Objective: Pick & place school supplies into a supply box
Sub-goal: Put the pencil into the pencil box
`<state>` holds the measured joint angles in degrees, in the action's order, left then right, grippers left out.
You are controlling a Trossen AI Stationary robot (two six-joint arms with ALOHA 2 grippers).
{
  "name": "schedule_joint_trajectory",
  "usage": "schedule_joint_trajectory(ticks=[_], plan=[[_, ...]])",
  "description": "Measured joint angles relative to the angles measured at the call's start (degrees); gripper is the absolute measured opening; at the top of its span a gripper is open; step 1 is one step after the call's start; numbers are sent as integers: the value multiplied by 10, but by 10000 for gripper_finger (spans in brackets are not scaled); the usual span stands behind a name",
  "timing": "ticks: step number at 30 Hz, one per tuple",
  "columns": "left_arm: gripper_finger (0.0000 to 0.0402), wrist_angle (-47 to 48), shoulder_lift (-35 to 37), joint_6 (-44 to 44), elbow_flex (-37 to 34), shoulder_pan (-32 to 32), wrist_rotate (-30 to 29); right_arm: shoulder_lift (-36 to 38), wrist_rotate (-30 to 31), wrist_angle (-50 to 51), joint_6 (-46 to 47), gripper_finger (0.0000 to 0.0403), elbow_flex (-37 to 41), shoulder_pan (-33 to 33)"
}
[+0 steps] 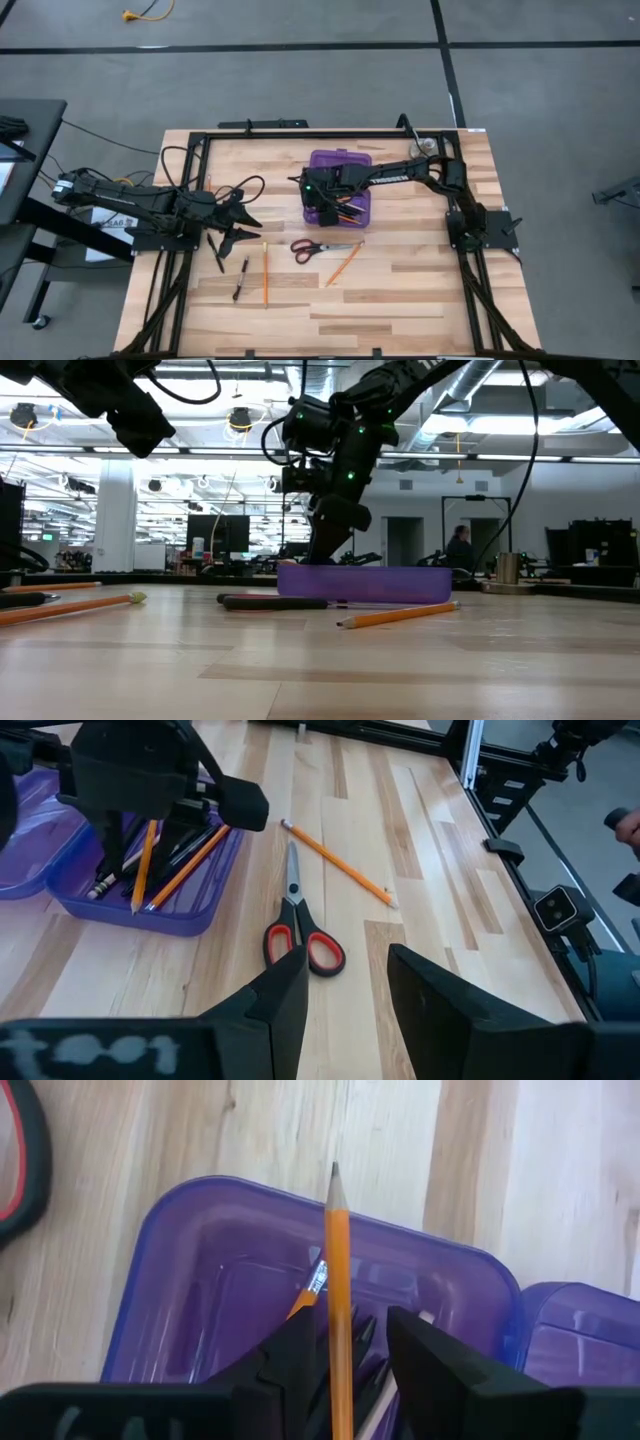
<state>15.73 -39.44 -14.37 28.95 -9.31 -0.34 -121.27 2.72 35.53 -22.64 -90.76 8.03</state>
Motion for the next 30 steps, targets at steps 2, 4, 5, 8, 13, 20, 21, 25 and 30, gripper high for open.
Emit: schedule_joint_trajectory(ticks=[2, 4, 5, 8, 13, 20, 21, 25, 30], plan=[[128, 0, 0, 0, 0, 0, 0, 0, 0, 2, 1, 120, 0, 1], [128, 0, 0, 0, 0, 0, 0, 0, 0, 4, 1, 120, 0, 1], [128, 0, 0, 0, 0, 0, 0, 0, 0, 4, 1, 120, 0, 1], [128, 0, 0, 0, 0, 0, 0, 0, 0, 4, 2, 120, 0, 1], [128, 0, 0, 0, 0, 0, 0, 0, 0, 8, 7, 120, 0, 4], [128, 0, 0, 0, 0, 0, 0, 0, 1, 9, 16, 90, 0, 7], [128, 0, 0, -1, 0, 0, 0, 0, -1, 12, 16, 82, 0, 7], [128, 0, 0, -1, 0, 0, 0, 0, -10, 25, 17, 52, 0, 11], [128, 0, 0, -1, 0, 0, 0, 1, -12, 43, 17, 11, 0, 12]])
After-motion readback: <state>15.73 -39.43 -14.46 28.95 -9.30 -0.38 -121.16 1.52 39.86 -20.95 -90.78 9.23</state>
